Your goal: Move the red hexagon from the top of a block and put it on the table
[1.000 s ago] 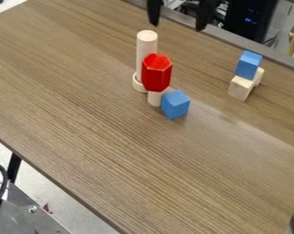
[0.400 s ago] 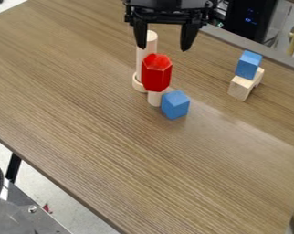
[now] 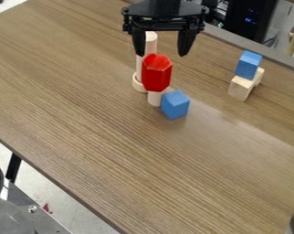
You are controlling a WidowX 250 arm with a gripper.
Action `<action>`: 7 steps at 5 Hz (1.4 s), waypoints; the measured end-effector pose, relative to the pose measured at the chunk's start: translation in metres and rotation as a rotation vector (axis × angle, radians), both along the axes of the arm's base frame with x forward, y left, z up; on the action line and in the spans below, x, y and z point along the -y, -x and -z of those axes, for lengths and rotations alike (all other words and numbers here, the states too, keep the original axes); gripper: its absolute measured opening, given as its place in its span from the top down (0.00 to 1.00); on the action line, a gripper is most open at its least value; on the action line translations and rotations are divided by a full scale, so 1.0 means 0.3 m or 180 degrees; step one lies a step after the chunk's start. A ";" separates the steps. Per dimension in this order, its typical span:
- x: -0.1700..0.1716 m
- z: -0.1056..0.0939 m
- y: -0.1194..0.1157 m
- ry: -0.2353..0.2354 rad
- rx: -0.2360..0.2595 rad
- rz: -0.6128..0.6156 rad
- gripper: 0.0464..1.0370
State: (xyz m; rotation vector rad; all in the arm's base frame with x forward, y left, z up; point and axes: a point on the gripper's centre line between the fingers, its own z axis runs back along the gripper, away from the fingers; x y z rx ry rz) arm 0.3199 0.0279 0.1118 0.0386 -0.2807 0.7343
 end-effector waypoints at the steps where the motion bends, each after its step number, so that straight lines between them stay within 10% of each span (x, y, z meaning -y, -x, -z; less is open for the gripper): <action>1: -0.006 0.030 0.000 -0.0025 -0.0099 -0.0076 0.04; 5: -0.012 0.074 -0.026 -0.0019 -0.0244 -0.0330 0.06; 6: -0.009 0.068 -0.024 0.0048 -0.0268 -0.0424 0.33; 7: -0.017 0.066 -0.024 0.0062 -0.0281 -0.0496 0.39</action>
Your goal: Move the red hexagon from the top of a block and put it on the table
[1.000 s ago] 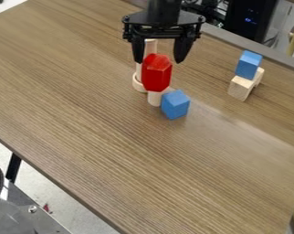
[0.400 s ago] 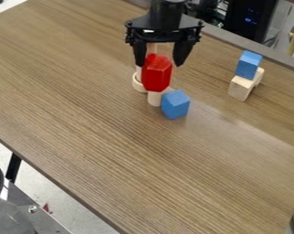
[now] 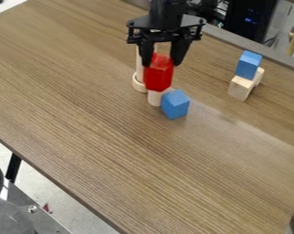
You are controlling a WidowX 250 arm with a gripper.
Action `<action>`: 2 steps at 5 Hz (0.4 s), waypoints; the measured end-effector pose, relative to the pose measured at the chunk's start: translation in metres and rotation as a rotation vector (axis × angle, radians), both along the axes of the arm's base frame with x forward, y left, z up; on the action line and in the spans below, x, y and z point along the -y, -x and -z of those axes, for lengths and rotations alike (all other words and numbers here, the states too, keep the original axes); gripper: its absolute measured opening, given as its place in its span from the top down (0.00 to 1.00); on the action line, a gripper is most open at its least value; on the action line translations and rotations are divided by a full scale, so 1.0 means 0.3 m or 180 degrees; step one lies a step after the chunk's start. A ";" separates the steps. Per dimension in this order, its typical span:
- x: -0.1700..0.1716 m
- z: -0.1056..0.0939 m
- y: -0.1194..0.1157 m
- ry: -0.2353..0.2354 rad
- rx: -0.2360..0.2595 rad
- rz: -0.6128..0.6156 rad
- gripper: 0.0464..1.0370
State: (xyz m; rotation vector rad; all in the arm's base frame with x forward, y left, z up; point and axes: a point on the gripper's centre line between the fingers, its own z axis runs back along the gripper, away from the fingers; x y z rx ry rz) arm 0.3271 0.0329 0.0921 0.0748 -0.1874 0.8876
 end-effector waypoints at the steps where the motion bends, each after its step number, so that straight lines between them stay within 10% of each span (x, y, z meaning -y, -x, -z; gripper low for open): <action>1: -0.006 0.001 0.000 0.0017 -0.0018 -0.0041 0.39; 2: -0.005 -0.009 0.001 0.0078 -0.0046 -0.0087 0.39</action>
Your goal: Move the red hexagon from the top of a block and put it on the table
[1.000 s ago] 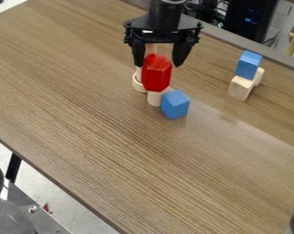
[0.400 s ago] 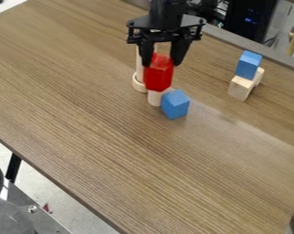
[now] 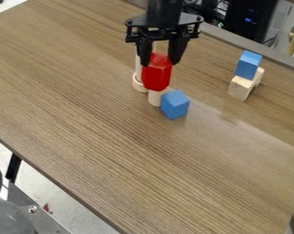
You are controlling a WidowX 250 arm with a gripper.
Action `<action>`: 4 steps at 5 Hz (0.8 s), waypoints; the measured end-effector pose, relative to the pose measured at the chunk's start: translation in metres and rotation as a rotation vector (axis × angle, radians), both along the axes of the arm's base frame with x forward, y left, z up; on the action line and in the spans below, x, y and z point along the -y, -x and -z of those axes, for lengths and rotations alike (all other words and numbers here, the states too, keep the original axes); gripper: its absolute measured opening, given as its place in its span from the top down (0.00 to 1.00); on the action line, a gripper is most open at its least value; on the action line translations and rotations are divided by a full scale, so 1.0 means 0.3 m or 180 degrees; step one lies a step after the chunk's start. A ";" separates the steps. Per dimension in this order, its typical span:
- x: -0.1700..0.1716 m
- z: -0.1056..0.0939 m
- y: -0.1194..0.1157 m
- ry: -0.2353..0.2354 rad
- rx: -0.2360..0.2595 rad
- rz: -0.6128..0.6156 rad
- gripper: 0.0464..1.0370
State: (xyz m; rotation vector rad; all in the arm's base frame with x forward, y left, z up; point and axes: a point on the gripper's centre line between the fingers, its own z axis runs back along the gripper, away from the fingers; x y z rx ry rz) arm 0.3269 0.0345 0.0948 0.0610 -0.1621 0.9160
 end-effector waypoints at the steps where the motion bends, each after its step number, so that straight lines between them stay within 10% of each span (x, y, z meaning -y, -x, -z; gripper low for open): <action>1: 0.021 -0.027 -0.001 0.0133 0.0000 0.0050 0.39; 4: 0.108 -0.175 -0.030 0.0428 0.0185 0.0889 0.39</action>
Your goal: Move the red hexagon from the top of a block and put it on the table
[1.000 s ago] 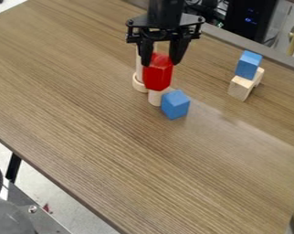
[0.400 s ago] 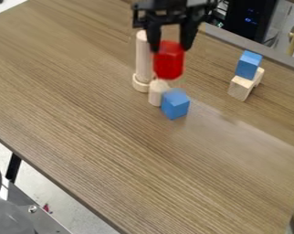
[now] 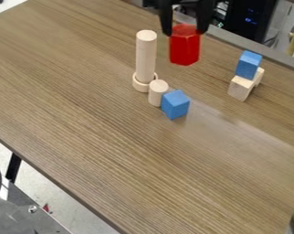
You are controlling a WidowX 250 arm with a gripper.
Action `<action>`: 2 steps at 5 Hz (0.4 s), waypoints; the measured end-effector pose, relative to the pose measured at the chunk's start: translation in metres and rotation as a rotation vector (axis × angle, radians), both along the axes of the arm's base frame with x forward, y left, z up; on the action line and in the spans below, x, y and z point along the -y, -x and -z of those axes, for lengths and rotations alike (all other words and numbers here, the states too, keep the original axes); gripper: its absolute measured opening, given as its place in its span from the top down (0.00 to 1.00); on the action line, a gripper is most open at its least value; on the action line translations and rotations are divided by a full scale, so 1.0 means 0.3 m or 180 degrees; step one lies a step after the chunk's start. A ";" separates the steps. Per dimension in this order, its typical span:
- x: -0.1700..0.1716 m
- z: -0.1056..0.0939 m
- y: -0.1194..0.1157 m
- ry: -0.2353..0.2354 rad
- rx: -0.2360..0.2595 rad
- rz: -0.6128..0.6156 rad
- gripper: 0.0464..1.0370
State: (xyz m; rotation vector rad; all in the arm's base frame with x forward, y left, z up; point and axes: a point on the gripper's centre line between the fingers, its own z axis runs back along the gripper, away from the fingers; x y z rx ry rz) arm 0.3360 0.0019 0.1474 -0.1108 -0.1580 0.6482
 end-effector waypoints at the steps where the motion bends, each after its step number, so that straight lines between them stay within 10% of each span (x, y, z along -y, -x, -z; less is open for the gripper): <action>1: 0.046 0.010 0.028 -0.0018 0.0025 0.0469 0.39; 2: 0.098 0.029 0.057 -0.0086 0.0156 0.0944 0.39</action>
